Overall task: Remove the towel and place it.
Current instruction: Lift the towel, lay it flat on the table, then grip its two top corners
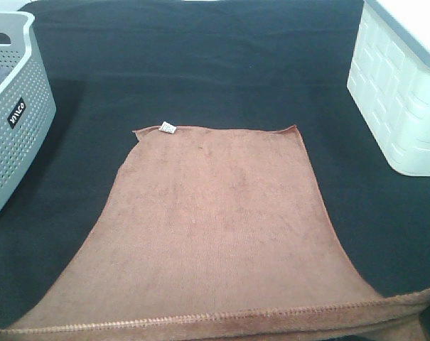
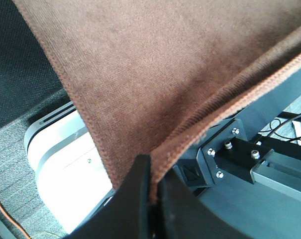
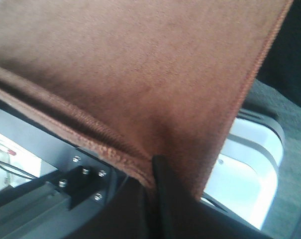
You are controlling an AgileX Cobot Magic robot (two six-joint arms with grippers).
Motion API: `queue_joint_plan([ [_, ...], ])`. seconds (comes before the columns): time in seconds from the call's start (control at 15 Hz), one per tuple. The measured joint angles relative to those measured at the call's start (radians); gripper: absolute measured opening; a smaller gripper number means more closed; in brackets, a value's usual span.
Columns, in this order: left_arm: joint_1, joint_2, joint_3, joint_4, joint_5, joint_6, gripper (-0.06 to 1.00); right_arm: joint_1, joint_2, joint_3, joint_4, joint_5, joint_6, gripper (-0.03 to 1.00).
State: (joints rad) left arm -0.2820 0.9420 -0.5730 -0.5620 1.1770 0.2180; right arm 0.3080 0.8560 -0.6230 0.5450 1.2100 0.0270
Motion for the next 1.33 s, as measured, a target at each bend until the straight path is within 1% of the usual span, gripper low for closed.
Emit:
queue_joint_plan([
  [0.27, 0.000, 0.111, -0.002, 0.002, -0.001, -0.012, 0.00, 0.000, 0.135, 0.000, -0.021, -0.004, -0.051, 0.01],
  [0.47, 0.000, 0.212, -0.062, 0.017, 0.000, -0.015, 0.00, 0.000, 0.200, -0.001, -0.041, -0.015, -0.059, 0.01],
  [0.6, 0.000, 0.268, -0.109, 0.031, 0.001, -0.017, 0.00, 0.000, 0.240, -0.013, -0.056, -0.020, -0.085, 0.01],
  [0.73, 0.000, 0.317, -0.119, 0.037, 0.004, -0.024, 0.00, 0.000, 0.289, -0.051, -0.068, -0.020, -0.124, 0.01],
  [1.0, -0.001, 0.337, -0.121, 0.029, 0.004, -0.045, 0.00, 0.000, 0.355, -0.080, -0.090, -0.019, -0.174, 0.01],
  [1.13, -0.053, 0.337, -0.121, 0.034, 0.004, -0.061, 0.00, 0.000, 0.356, -0.080, -0.106, -0.016, -0.179, 0.01],
  [1.33, -0.182, 0.337, -0.121, 0.089, 0.004, -0.156, 0.00, -0.008, 0.351, -0.048, -0.089, -0.010, -0.182, 0.01],
])
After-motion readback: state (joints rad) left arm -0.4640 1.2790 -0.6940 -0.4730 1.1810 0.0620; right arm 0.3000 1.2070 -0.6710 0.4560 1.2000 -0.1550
